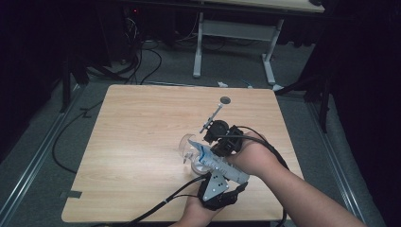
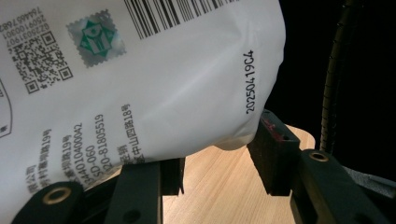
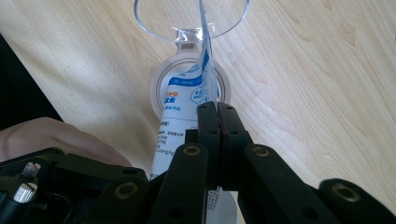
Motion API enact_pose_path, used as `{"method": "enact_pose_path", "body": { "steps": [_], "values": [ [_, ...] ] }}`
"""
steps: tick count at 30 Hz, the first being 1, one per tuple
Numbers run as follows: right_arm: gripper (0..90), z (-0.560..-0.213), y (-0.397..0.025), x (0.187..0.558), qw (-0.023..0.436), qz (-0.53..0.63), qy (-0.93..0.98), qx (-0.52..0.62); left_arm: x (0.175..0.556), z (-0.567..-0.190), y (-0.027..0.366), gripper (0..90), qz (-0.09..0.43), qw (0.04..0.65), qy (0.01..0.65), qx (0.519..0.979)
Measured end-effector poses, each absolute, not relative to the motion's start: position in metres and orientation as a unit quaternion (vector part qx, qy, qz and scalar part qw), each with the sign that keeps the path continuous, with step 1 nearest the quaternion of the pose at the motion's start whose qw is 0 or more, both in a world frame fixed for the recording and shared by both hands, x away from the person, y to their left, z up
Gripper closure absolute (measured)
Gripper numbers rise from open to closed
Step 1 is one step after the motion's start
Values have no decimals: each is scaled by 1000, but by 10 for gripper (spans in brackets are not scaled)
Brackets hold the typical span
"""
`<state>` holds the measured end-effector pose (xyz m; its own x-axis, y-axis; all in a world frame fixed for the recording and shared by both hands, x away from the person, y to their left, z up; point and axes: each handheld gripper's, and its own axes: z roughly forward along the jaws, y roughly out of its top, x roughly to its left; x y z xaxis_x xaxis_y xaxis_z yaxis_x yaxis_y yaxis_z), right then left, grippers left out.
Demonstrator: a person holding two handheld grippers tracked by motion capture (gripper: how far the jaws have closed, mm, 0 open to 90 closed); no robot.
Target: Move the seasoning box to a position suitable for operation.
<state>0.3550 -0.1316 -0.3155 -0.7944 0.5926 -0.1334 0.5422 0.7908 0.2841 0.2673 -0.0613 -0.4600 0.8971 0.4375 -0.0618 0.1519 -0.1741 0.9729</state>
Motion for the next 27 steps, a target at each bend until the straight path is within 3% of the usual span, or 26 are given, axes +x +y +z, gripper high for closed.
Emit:
{"method": "enact_pose_path", "body": {
  "steps": [27],
  "values": [
    [900,-316,-131,355,113,116,940,299,267,-461,-62,582,113,615,198,755]
  ]
}}
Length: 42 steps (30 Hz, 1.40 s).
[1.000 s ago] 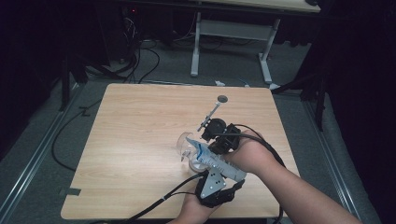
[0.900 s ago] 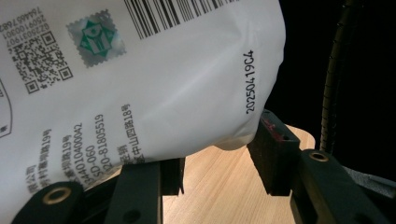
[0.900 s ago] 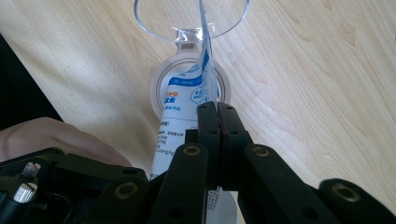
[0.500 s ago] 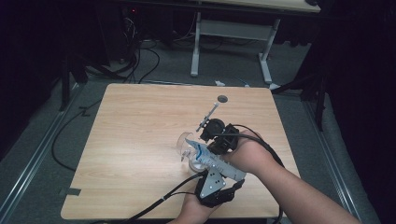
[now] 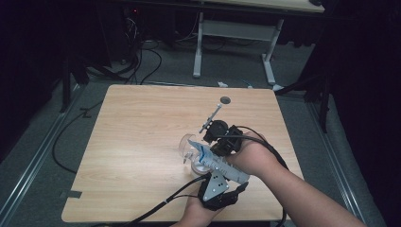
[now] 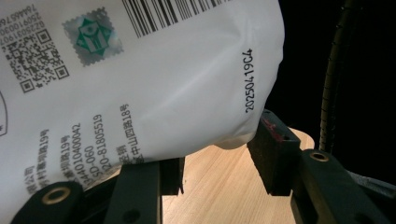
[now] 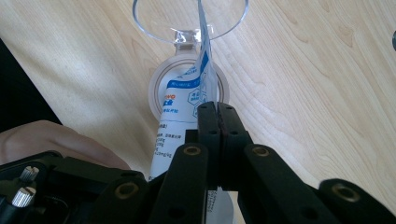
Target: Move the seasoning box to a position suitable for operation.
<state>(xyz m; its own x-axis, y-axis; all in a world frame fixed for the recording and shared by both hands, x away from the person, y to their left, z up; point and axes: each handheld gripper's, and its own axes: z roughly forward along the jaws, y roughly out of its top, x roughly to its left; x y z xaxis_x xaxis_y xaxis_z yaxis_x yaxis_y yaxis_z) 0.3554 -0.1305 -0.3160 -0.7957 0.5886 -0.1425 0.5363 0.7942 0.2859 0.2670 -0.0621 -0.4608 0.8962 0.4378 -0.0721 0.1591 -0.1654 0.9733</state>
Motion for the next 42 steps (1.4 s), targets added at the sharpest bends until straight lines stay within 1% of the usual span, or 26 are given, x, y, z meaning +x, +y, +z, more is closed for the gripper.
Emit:
{"method": "enact_pose_path", "body": {
  "steps": [25,42],
  "values": [
    [900,-314,-128,354,117,117,940,297,268,-457,-61,580,113,619,199,751],
    [900,-316,-130,353,111,120,941,297,265,-469,-57,575,119,611,191,759]
  ]
}}
